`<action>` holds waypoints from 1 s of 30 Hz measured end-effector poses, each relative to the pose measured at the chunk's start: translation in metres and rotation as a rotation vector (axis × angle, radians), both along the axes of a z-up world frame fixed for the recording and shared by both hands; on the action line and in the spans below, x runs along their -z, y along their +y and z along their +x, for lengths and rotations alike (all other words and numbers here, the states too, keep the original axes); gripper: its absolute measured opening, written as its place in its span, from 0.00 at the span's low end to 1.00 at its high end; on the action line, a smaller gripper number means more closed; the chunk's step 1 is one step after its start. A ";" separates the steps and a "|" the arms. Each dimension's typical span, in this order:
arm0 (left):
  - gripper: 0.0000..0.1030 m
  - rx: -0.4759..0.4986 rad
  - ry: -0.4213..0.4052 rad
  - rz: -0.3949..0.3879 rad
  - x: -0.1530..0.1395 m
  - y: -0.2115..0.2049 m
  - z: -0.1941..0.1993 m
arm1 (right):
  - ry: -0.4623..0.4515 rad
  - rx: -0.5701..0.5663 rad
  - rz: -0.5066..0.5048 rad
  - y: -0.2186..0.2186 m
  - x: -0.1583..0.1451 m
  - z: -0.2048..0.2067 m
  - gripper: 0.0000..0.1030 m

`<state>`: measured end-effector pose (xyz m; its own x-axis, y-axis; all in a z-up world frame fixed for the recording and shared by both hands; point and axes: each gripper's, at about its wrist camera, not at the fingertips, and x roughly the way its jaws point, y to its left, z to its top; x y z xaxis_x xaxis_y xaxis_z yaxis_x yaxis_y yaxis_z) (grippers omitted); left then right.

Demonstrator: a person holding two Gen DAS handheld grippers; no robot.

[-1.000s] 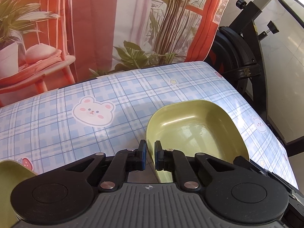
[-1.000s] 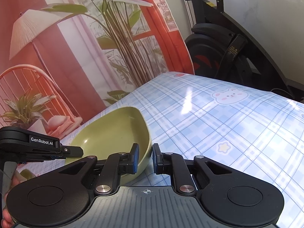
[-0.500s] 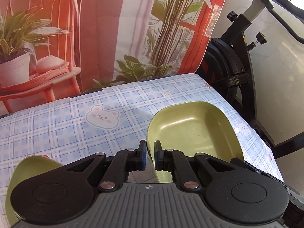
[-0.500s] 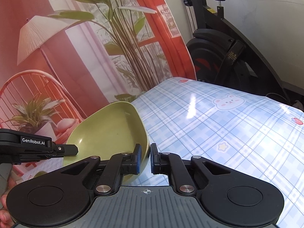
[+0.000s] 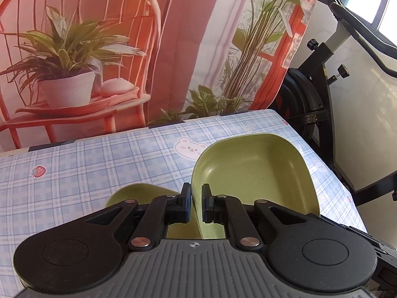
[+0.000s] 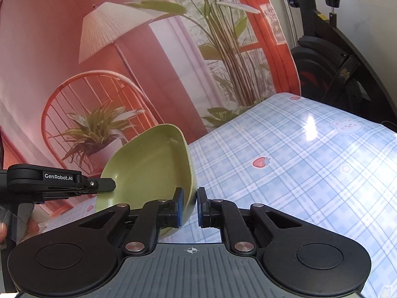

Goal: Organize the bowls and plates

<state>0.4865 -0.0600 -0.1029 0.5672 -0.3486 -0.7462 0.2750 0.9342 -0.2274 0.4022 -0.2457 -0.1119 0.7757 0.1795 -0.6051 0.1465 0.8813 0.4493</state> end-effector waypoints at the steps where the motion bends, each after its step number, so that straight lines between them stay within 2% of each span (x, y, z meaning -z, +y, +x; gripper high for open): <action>1: 0.09 -0.010 -0.002 -0.002 0.000 0.007 -0.003 | 0.005 -0.011 -0.004 0.007 -0.001 0.000 0.10; 13: 0.09 -0.118 0.023 -0.043 0.017 0.087 -0.028 | 0.121 -0.178 -0.068 0.107 -0.002 -0.013 0.11; 21: 0.09 -0.160 0.039 -0.077 0.030 0.123 -0.037 | 0.178 -0.242 -0.095 0.145 0.005 -0.015 0.11; 25: 0.09 -0.163 0.039 -0.088 0.030 0.130 -0.030 | 0.182 -0.261 -0.093 0.157 0.006 -0.013 0.12; 30: 0.09 -0.126 0.029 -0.070 0.029 0.116 -0.019 | 0.182 -0.234 -0.073 0.152 0.008 -0.007 0.13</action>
<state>0.4679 0.0559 -0.1321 0.5881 -0.3273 -0.7396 0.1483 0.9426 -0.2992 0.3952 -0.0938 -0.1198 0.5956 0.2914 -0.7485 0.0078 0.9297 0.3681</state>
